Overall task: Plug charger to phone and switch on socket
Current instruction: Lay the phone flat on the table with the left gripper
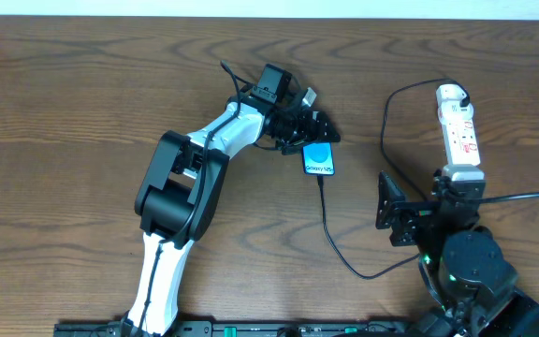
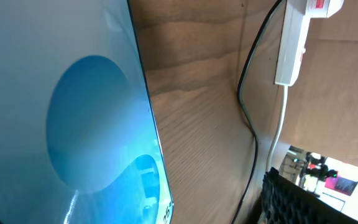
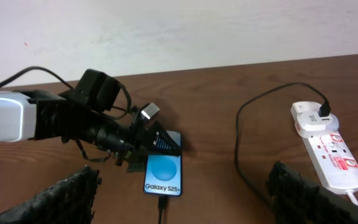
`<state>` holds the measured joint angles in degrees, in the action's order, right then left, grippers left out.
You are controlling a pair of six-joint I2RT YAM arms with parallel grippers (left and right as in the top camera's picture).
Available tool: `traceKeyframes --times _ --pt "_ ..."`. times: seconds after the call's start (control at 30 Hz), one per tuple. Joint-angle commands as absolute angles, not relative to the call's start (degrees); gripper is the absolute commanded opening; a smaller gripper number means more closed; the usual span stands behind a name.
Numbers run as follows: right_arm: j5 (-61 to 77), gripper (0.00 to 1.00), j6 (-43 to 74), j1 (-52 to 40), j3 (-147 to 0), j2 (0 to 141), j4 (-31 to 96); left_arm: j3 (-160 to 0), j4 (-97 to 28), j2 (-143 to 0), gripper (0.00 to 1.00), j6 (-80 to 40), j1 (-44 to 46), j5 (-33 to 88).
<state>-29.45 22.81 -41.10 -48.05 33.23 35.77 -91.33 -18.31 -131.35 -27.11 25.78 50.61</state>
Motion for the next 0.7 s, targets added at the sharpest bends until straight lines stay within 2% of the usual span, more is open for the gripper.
traceKeyframes --times 0.0,0.5,0.67 --pt "-30.3 0.86 22.7 -40.8 -48.73 33.82 35.81 -89.8 -20.12 -134.13 0.85 -22.11 25.5 41.08" --pt "-30.3 0.87 22.7 -40.8 -48.73 34.2 35.83 -89.8 -20.6 -134.13 0.86 -8.03 28.23 40.8" --pt "-30.3 0.87 22.7 -40.8 -48.73 34.2 36.23 -89.8 -22.35 -134.13 0.86 -7.99 28.71 32.47"
